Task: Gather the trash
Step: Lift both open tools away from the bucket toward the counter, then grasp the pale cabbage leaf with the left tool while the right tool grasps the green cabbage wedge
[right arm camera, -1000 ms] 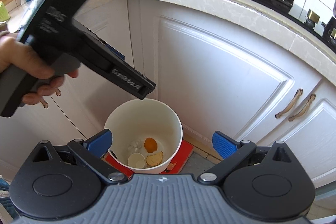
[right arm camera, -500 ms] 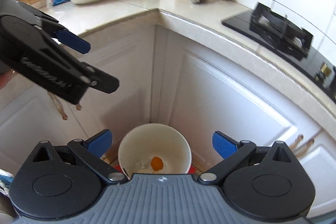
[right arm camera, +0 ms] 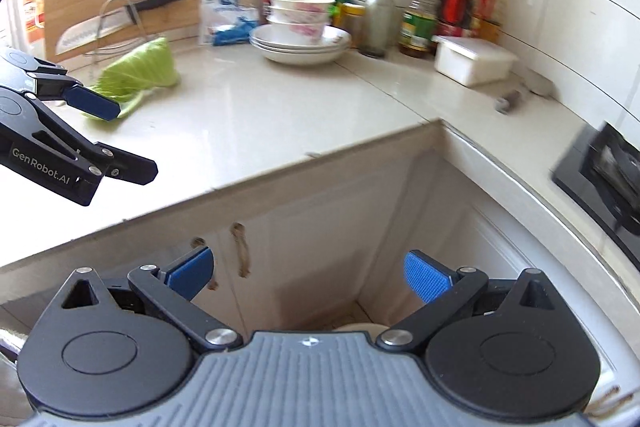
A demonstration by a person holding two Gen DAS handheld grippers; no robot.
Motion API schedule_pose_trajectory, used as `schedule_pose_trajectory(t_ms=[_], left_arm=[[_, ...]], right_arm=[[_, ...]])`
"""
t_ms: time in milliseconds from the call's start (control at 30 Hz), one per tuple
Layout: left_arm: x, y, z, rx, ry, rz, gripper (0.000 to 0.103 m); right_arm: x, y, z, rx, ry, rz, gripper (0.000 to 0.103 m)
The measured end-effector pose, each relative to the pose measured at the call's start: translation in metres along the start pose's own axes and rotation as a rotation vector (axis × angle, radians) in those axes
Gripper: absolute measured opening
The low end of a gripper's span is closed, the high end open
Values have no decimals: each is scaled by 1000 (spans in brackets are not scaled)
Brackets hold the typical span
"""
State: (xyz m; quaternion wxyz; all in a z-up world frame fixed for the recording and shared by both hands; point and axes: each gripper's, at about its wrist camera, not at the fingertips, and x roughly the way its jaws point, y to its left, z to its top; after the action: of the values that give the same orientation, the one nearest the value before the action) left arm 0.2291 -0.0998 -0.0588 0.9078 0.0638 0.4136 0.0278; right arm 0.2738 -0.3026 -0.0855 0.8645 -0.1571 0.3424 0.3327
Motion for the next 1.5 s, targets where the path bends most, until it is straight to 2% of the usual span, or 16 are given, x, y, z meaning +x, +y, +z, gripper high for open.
schedule_pose_trajectory(t_ms=[167, 333, 400, 633, 767, 833, 1167, 1333, 1433, 1500], left_arm=[[-3, 41, -16, -84, 20, 73, 87], [-1, 74, -28, -125, 26, 162, 87], [4, 85, -31, -143, 26, 199, 84], [28, 105, -32, -126, 13, 277, 75], [46, 110, -29, -105, 20, 273, 68], [54, 112, -28, -91, 22, 275, 60], [67, 121, -19, -47, 16, 253, 45], [62, 123, -19, -34, 12, 243, 22], [55, 126, -18, -43, 14, 225, 16], [51, 128, -18, -44, 13, 225, 15]], right_arm=[[23, 30, 25, -55, 5, 83, 103], [41, 53, 41, -101, 11, 130, 103], [45, 59, 46, -111, 15, 146, 103], [63, 72, 62, -129, 33, 167, 103], [72, 72, 66, -116, 50, 174, 103], [77, 72, 68, -110, 60, 173, 103], [96, 69, 78, -71, 88, 201, 103], [99, 73, 83, -86, 80, 214, 103], [101, 74, 86, -98, 75, 226, 103], [102, 75, 88, -108, 72, 234, 103]])
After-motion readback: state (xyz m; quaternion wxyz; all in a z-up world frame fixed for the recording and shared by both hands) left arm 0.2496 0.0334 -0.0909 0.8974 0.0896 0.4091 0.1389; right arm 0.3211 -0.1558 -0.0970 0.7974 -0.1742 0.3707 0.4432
